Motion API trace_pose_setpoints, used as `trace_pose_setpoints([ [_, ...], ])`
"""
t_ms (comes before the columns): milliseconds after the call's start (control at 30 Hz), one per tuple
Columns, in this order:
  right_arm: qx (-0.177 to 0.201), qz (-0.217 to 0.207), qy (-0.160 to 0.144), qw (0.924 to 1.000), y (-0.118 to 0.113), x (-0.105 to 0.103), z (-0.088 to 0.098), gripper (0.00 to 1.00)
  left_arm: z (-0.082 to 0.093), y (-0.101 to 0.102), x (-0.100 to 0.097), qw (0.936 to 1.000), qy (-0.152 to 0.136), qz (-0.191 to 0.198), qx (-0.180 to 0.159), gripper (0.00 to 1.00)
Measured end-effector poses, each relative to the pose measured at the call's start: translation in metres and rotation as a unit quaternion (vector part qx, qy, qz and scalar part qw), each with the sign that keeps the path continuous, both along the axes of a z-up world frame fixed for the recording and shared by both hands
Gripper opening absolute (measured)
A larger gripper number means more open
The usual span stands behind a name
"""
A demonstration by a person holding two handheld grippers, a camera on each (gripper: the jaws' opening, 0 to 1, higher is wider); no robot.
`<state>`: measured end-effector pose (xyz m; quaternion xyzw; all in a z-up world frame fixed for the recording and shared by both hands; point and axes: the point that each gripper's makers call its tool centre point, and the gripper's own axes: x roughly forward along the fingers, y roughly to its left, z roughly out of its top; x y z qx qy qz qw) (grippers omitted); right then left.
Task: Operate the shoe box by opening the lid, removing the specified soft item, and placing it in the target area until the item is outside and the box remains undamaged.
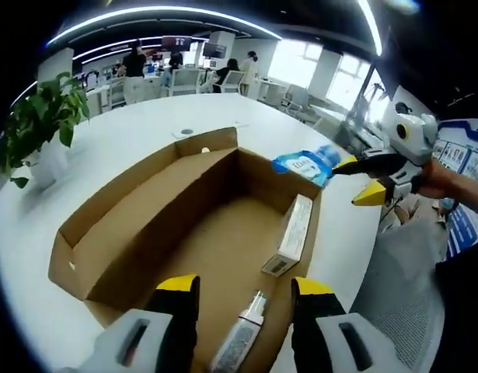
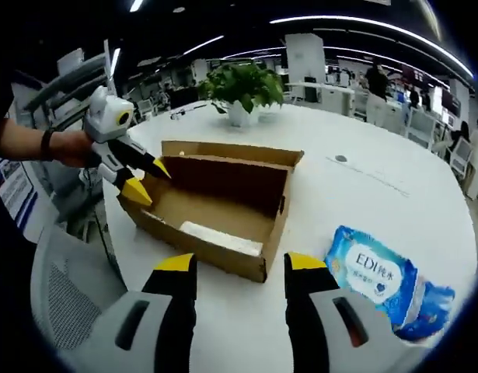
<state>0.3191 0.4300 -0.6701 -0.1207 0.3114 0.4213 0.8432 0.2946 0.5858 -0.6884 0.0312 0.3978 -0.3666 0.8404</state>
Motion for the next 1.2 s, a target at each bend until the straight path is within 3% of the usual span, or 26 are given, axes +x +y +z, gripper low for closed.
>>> trace_pose_setpoints([
  [167, -0.040, 0.063, 0.004, 0.9972, 0.017, 0.016, -0.007, 0.42, 0.002, 0.002, 0.001, 0.9999, -0.001, 0.007, -0.009, 0.48],
  [333, -0.101, 0.141, 0.002, 0.9848, 0.029, 0.024, -0.020, 0.42, 0.008, 0.002, -0.003, 0.9995, -0.004, 0.021, -0.022, 0.48],
  [467, -0.139, 0.168, 0.011, 0.9760, 0.030, 0.032, -0.031, 0.42, 0.011, 0.006, -0.003, 0.9985, -0.002, 0.039, -0.037, 0.48],
  [533, -0.149, 0.155, 0.020, 0.9763, 0.030, 0.041, -0.036, 0.39, 0.013, 0.008, -0.002, 0.9976, -0.003, 0.052, -0.047, 0.48],
  [633, -0.150, 0.179, 0.039, 0.9716, 0.036, 0.042, -0.040, 0.42, 0.015, 0.006, -0.003, 0.9972, -0.005, 0.057, -0.048, 0.48],
  [733, -0.175, 0.209, 0.064, 0.9600, 0.032, 0.042, -0.047, 0.41, 0.013, 0.007, -0.003, 0.9975, -0.008, 0.057, -0.041, 0.49],
  [833, -0.169, 0.216, 0.069, 0.9594, 0.037, 0.047, -0.048, 0.39, 0.014, 0.010, -0.006, 0.9973, -0.009, 0.060, -0.041, 0.49],
  [900, -0.172, 0.236, 0.084, 0.9526, 0.039, 0.043, -0.050, 0.40, 0.013, 0.014, -0.007, 0.9968, -0.007, 0.067, -0.043, 0.49],
  [1067, -0.212, 0.310, 0.085, 0.9229, 0.045, 0.032, -0.061, 0.46, 0.011, 0.016, -0.016, 0.9970, -0.004, 0.068, -0.037, 0.49],
  [1133, -0.208, 0.322, 0.088, 0.9194, 0.051, 0.030, -0.062, 0.44, 0.011, 0.018, -0.018, 0.9968, -0.003, 0.071, -0.036, 0.49],
  [1200, -0.201, 0.320, 0.095, 0.9211, 0.055, 0.032, -0.063, 0.46, 0.011, 0.020, -0.020, 0.9965, -0.002, 0.077, -0.035, 0.49],
])
